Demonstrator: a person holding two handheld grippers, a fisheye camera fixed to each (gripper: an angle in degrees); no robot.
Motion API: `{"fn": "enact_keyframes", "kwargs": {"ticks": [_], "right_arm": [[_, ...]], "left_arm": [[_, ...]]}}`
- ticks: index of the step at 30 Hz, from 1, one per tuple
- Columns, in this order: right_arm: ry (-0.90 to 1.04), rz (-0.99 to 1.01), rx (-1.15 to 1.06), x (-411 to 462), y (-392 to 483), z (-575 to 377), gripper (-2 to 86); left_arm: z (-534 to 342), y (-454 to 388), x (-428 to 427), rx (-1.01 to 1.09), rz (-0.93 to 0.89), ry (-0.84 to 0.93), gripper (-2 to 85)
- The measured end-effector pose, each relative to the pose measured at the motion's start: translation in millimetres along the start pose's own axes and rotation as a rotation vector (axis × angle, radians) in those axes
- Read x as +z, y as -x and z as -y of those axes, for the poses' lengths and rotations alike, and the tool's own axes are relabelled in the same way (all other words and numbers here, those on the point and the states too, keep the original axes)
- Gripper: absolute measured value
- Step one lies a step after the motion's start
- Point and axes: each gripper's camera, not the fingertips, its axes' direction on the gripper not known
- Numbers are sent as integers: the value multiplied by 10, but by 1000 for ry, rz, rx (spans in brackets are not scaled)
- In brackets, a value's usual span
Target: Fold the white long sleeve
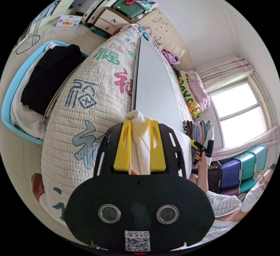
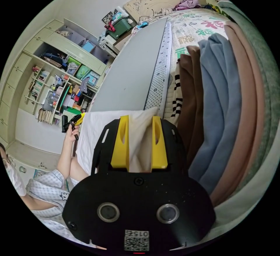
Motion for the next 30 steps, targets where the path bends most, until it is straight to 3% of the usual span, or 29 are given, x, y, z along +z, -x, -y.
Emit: {"fn": "enact_keyframes", "kwargs": {"ticks": [5,9,13,17,23,27,30], "right_arm": [[22,-16,-42,447,-89,112,80],[-82,1,-32,471,-135,2,56],[-191,-199,-186,522,226,-25,50],[-313,-261,-211,727,236,-73,47],[-304,-480,-331,1309,109,-124,47],[-169,-379,-247,1445,-494,-92,61],[-182,-268,-188,1286,-982,-225,74]], "left_arm": [[28,137,73,-16,-8,2,53],[-53,4,-81,42,-12,-116,16],[-141,-167,-261,111,29,-229,8],[-197,-272,-262,173,121,-301,6],[-154,-297,-2,213,187,-305,9],[-78,-141,362,153,258,-176,16],[-88,-35,561,114,268,-133,27]]}}
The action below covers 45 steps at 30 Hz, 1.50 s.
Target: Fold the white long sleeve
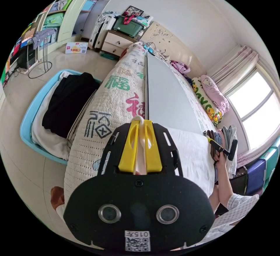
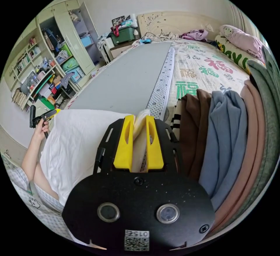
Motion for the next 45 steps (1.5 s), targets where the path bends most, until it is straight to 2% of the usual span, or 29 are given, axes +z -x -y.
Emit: {"fn": "enact_keyframes", "kwargs": {"ticks": [2,4,7,8,10,11,12,13,15,17,21,24,26,29,36,39,45], "right_arm": [[-14,11,30,-119,-209,-125,77],[-62,-60,28,-399,-380,-323,56],[-131,-124,-53,-832,-499,-619,45],[-146,-96,-91,-927,-511,-689,43],[-169,160,-320,-1295,-494,-1020,37],[-124,332,-456,-1422,-449,-1209,37],[-84,418,-524,-1465,-417,-1308,39],[11,574,-648,-1528,-340,-1509,44],[140,730,-839,-1590,-205,-1821,51],[349,726,-1055,-1552,-54,-2247,59],[563,647,-1195,-1459,-192,-2779,64],[613,652,-1207,-1527,-508,-2986,64],[625,654,-1216,-1577,-686,-3103,64],[615,643,-1270,-1756,-953,-3337,74],[519,563,-1374,-2080,-1361,-3782,79],[442,488,-1406,-2169,-1505,-3926,47],[467,505,-1353,-2252,-1712,-3846,-1]], "left_arm": [[-28,-2,55,-21,2,18,38],[-69,-63,33,-3,49,12,58],[-163,-270,-105,71,277,-4,81],[-227,-414,-173,133,346,-1,82],[-403,-716,-239,322,321,8,76],[-567,-931,-224,467,231,44,68],[-745,-1147,-165,621,69,109,67],[-834,-1253,-124,696,-30,148,66],[-1147,-1670,72,954,-345,321,75],[-1371,-1923,203,1102,-430,403,83],[-1805,-2227,524,1307,-542,632,89],[-2002,-2262,734,1387,-499,743,98],[-2041,-2234,874,1367,-487,776,95],[-2056,-2225,993,1356,-496,776,79],[-2377,-2363,1056,1499,-423,739,86],[-2487,-2413,1134,1544,-388,727,77],[-2500,-2459,1335,1504,-375,754,38]]}}
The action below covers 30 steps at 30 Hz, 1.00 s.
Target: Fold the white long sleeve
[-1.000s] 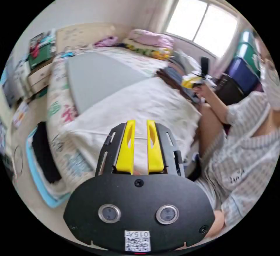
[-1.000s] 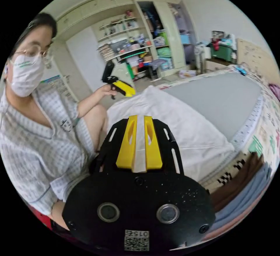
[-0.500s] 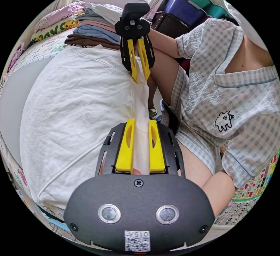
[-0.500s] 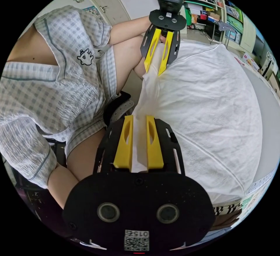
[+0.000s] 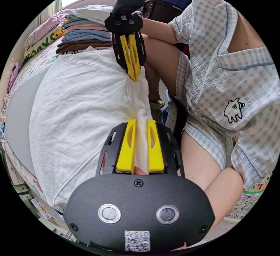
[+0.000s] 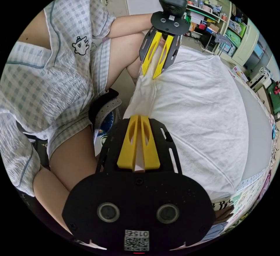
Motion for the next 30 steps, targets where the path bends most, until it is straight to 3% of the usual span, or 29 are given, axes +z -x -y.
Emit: {"fn": "enact_keyframes", "kwargs": {"ticks": [5,10,15,26,28,30], "right_arm": [[12,-10,-52,-207,82,-66,-10],[-94,96,-85,-658,12,-192,-10],[31,147,35,-499,-372,21,-10],[-18,70,36,-1200,-762,476,-10],[-60,37,44,-1402,-739,527,-9],[-165,26,83,-1638,-711,466,-7]], "left_arm": [[43,-3,-3,45,-38,-22,14],[-26,-59,-185,103,-56,-175,10],[111,222,329,-7,-141,9,9],[208,568,413,-70,-258,-2,17],[240,550,348,-40,-237,-27,21],[328,496,78,-10,-187,-182,31]]}}
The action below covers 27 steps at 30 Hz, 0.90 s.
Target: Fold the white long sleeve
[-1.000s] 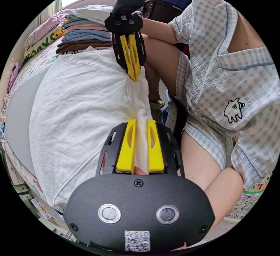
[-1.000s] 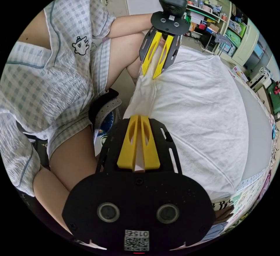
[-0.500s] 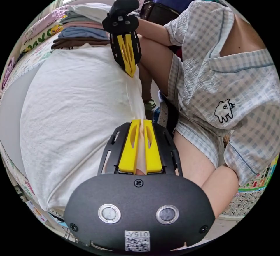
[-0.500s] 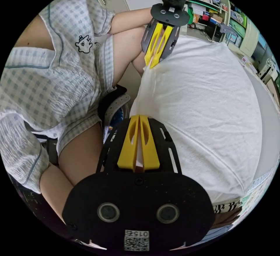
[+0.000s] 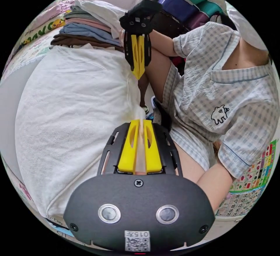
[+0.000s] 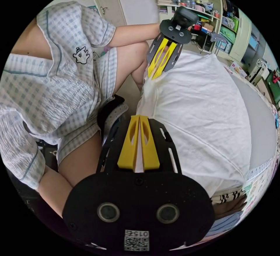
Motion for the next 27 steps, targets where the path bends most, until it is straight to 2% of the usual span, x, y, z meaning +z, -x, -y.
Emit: {"fn": "enact_keyframes", "kwargs": {"ticks": [2,3,5,8,10,12,13,16,19,21,27], "right_arm": [[-155,-21,51,-332,70,-162,0],[-189,-37,70,-411,89,-212,2],[-284,-130,173,-630,110,-347,25],[-592,-352,689,-875,2,-736,72],[-802,-426,928,-815,87,-985,80],[-948,-473,1075,-677,207,-1097,99],[-968,-493,1154,-583,219,-1083,107],[-848,-467,1301,-444,-61,-929,125],[-839,-327,1243,-416,-448,-766,124],[-790,-351,1231,-406,-577,-649,124],[-765,-410,1233,-281,-690,-648,83]], "left_arm": [[114,-115,-244,77,30,-180,45],[206,-148,-380,87,98,-270,53],[415,-105,-521,33,248,-339,62],[896,200,-633,-131,413,-371,91],[1188,482,-659,-215,403,-418,117],[1566,933,-625,-361,427,-440,121],[1661,1049,-601,-398,447,-426,121],[2088,1617,-402,-544,542,-306,120],[2385,2107,-143,-640,591,-139,119],[2514,2390,24,-706,615,-39,116],[2548,2770,218,-813,585,72,90]]}}
